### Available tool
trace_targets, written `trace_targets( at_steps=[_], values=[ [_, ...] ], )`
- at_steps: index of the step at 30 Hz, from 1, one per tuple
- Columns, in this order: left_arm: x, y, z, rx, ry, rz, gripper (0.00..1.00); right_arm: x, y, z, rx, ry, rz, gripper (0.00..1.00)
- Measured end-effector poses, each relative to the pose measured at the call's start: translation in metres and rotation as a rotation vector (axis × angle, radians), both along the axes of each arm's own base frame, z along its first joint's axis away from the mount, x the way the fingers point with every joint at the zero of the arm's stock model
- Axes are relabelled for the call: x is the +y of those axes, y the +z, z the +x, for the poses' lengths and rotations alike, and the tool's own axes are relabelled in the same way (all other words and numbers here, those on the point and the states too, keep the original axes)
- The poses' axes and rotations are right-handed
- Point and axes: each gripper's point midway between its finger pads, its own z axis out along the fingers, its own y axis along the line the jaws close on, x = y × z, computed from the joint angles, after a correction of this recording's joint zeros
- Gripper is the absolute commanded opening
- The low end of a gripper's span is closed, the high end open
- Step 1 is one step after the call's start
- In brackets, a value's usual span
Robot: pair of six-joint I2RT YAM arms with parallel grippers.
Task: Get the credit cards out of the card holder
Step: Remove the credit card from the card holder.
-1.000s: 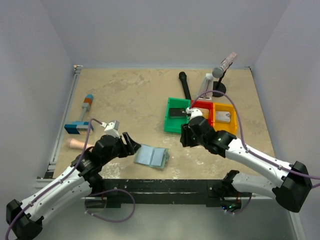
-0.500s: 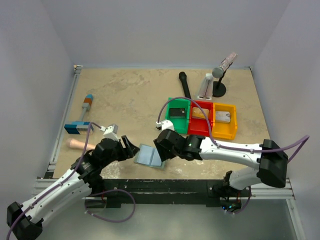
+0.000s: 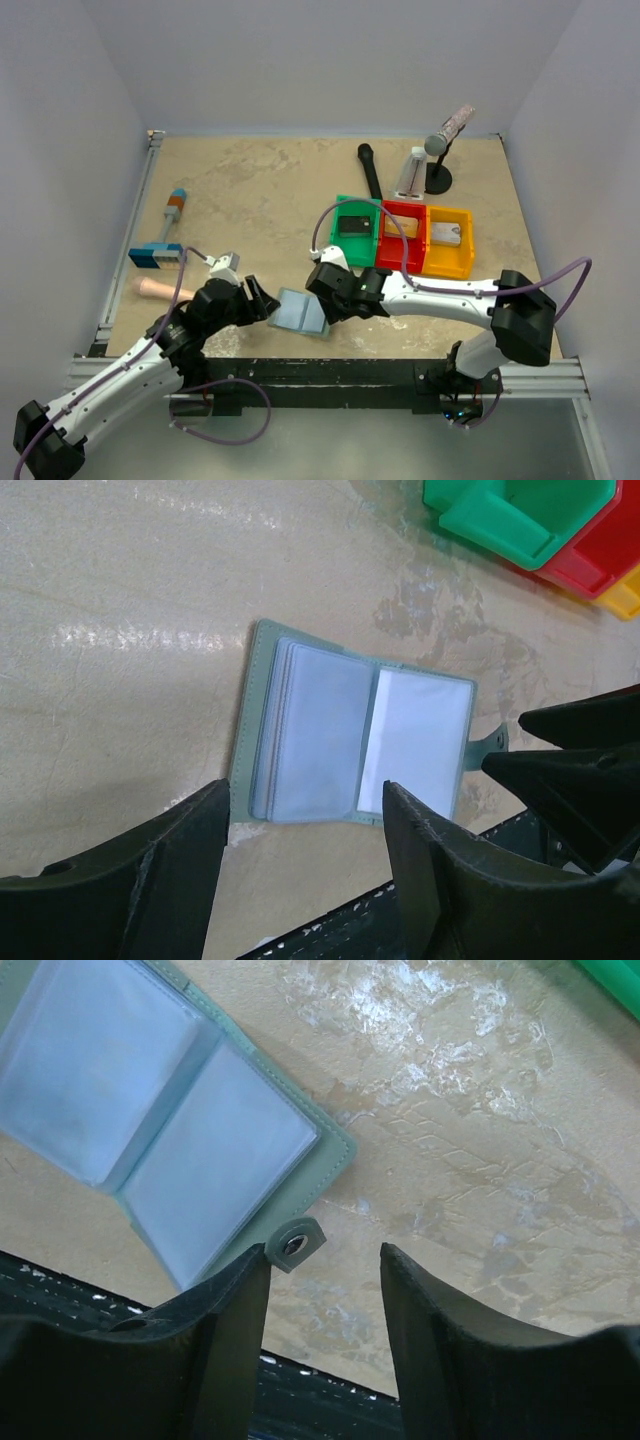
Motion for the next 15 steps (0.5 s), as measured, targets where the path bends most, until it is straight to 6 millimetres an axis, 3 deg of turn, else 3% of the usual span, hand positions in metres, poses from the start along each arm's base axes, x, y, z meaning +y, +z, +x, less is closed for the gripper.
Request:
trace_targets(
  at_steps=[13,15],
  values=[
    [-0.01,-0.002,-0.004,0.011,-0.048,-0.034,0.61,-0.002,-0.007,-0.003,0.027,-0.026,-0.013,0.03],
    [-0.012,-0.007,-0.006,0.027,-0.06,-0.033,0.6,-0.002,-0.007,-0.004,0.028,-0.03,-0.011,0.0]
  ],
)
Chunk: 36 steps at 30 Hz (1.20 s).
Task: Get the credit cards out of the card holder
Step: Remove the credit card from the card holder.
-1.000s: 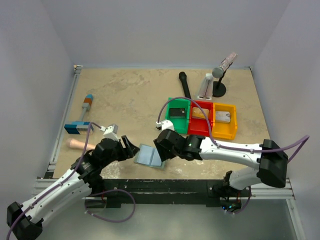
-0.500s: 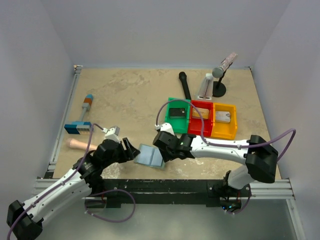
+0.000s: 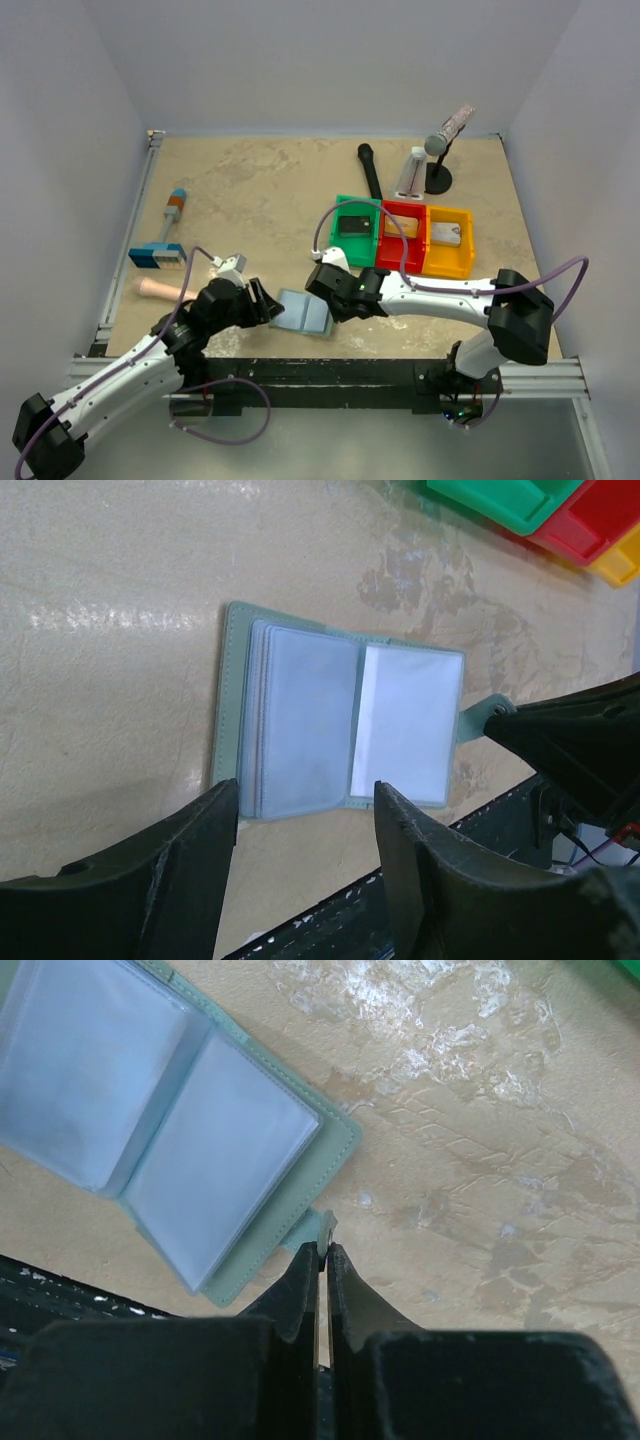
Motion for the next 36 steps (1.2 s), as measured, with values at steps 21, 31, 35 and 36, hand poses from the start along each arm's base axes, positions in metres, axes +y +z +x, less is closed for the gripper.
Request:
trace_targets(
  at_steps=[21,31,35,36],
  values=[
    [-0.022,-0.02,-0.003,0.065,-0.103,0.004,0.58,-0.012,-0.008,-0.002,0.027,-0.044,0.022,0.0],
    [-0.034,-0.024,-0.005,0.066,-0.151,-0.012,0.57,-0.01,-0.008,-0.003,0.032,-0.044,0.03,0.0],
    [-0.035,-0.026,-0.006,0.07,-0.155,-0.008,0.57,-0.009,-0.008,-0.004,0.039,-0.041,0.033,0.0],
    [-0.035,-0.026,-0.005,0.069,-0.156,-0.008,0.57,-0.009,-0.008,-0.004,0.04,-0.04,0.033,0.0]
  ],
)
